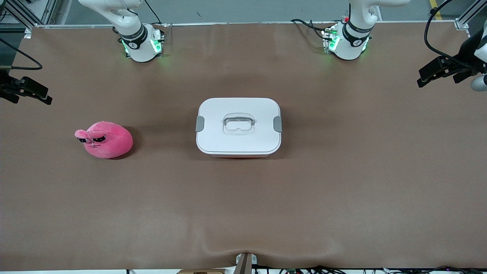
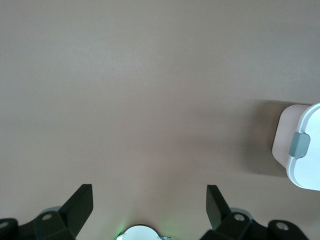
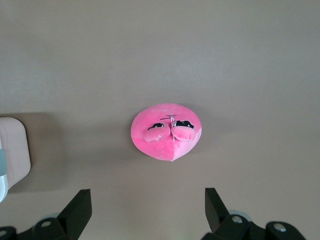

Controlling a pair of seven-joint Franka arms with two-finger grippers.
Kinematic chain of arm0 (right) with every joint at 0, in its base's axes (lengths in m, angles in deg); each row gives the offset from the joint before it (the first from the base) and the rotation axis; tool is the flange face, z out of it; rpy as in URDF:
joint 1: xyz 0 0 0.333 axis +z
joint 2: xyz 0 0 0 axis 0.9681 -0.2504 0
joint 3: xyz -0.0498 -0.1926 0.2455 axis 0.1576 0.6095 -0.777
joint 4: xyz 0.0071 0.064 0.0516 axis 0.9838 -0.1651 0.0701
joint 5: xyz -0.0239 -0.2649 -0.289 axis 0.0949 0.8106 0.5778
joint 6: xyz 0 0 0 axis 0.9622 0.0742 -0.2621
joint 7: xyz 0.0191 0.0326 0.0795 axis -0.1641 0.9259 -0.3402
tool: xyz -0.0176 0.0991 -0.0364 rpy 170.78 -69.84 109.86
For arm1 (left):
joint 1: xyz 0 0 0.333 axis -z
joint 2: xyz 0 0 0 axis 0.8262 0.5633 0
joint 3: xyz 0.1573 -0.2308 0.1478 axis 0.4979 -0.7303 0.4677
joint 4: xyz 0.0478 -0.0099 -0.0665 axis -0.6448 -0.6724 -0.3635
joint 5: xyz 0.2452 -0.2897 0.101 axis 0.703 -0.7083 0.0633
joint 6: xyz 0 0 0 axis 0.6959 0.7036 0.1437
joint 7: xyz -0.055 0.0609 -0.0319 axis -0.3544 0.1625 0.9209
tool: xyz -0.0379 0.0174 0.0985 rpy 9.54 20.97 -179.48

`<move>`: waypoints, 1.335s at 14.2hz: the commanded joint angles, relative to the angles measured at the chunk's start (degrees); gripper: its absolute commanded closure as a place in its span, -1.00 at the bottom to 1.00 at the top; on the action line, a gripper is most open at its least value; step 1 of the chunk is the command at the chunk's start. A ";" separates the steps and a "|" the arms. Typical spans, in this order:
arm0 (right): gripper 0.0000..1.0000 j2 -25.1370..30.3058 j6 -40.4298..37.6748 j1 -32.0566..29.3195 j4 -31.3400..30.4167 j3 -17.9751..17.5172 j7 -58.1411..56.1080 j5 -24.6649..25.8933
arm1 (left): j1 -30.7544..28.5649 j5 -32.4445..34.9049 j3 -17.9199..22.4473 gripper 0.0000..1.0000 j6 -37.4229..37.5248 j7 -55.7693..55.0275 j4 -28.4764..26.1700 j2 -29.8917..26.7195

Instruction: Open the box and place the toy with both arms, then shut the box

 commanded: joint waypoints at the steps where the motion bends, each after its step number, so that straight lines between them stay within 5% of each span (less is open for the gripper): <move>1: -1.00 0.87 -0.18 0.42 -0.28 -0.05 -0.48 0.30 | 0.01 -0.47 0.36 -1.00 1.64 -0.05 0.04 -0.29; 19: -1.00 1.49 -1.22 5.25 0.06 -0.14 0.22 0.04 | 0.44 -0.47 -0.26 -1.00 2.27 -0.58 -0.14 1.29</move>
